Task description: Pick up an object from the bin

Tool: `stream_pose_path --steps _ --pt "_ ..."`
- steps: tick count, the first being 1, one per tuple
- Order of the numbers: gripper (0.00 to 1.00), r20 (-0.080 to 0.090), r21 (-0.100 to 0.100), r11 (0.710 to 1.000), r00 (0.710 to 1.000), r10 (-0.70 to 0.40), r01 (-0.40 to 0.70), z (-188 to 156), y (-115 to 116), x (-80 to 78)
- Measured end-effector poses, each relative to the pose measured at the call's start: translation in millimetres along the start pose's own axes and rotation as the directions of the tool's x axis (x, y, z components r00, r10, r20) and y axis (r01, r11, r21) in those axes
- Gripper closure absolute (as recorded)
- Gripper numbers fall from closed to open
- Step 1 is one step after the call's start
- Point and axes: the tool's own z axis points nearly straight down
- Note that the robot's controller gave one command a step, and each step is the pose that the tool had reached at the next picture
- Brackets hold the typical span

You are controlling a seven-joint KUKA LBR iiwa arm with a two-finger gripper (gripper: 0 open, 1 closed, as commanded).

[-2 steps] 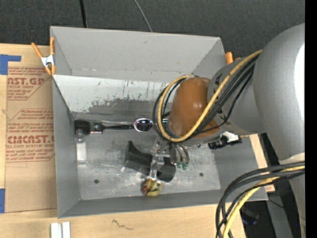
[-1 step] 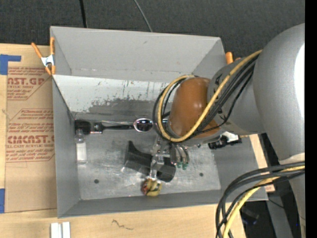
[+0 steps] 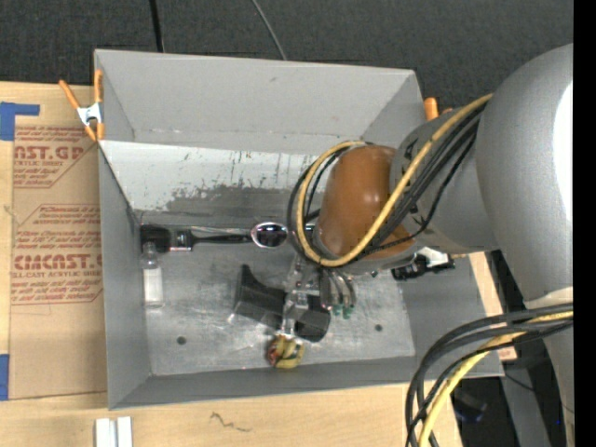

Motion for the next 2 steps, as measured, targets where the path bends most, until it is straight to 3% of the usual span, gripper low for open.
stream_pose_path --steps 2 --pt "1.00 0.000 0.000 1.000 1.000 0.000 0.000 0.0 0.0 0.0"
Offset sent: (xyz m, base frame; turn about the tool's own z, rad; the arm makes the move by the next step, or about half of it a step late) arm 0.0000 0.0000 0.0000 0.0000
